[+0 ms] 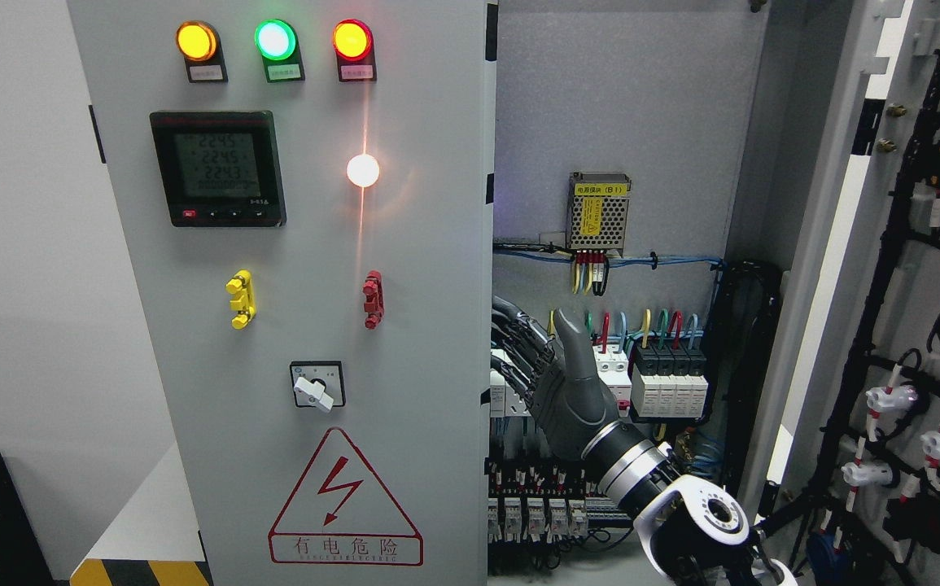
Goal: Open door with both hands
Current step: 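Hook the right hand fingers behind the indicator-light door's edge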
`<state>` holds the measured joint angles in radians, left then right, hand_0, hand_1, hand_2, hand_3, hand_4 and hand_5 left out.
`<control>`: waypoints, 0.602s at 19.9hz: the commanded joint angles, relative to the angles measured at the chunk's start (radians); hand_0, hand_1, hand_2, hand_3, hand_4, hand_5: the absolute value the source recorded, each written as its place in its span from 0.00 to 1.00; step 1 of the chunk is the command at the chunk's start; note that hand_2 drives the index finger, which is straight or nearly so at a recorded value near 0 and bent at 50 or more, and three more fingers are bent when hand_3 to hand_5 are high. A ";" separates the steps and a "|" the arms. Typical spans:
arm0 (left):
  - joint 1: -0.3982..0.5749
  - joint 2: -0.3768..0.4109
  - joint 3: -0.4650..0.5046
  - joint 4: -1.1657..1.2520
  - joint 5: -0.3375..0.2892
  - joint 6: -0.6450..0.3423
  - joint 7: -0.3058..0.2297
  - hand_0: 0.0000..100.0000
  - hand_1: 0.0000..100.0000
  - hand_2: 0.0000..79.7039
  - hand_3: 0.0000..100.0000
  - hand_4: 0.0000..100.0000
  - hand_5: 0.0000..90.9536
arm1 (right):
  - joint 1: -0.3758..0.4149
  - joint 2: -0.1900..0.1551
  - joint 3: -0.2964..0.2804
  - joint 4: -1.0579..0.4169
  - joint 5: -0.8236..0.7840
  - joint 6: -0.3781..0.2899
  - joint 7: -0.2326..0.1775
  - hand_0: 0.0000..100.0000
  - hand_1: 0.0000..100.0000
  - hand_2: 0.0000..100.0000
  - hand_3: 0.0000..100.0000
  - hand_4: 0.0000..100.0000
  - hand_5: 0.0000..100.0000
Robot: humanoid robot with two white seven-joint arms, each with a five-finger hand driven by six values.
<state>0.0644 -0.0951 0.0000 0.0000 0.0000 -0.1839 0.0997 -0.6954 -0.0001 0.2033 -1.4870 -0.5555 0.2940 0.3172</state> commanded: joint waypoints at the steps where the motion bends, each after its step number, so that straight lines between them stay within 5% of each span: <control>1: 0.000 0.000 -0.011 -0.008 -0.005 0.000 0.000 0.00 0.00 0.00 0.00 0.00 0.00 | -0.019 -0.024 -0.012 0.043 -0.083 0.017 0.007 0.00 0.00 0.00 0.00 0.00 0.00; 5: 0.000 0.000 -0.011 -0.008 -0.005 0.000 0.000 0.00 0.00 0.00 0.00 0.00 0.00 | -0.035 -0.031 -0.012 0.071 -0.087 0.017 0.014 0.00 0.00 0.00 0.00 0.00 0.00; 12: 0.000 0.000 -0.011 -0.008 -0.005 0.000 0.000 0.00 0.00 0.00 0.00 0.00 0.00 | -0.049 -0.043 -0.016 0.111 -0.087 0.014 0.085 0.00 0.00 0.00 0.00 0.00 0.00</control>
<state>0.0644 -0.0951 0.0000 0.0000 0.0000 -0.1840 0.0997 -0.7332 -0.0105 0.1944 -1.4288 -0.6334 0.3105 0.3802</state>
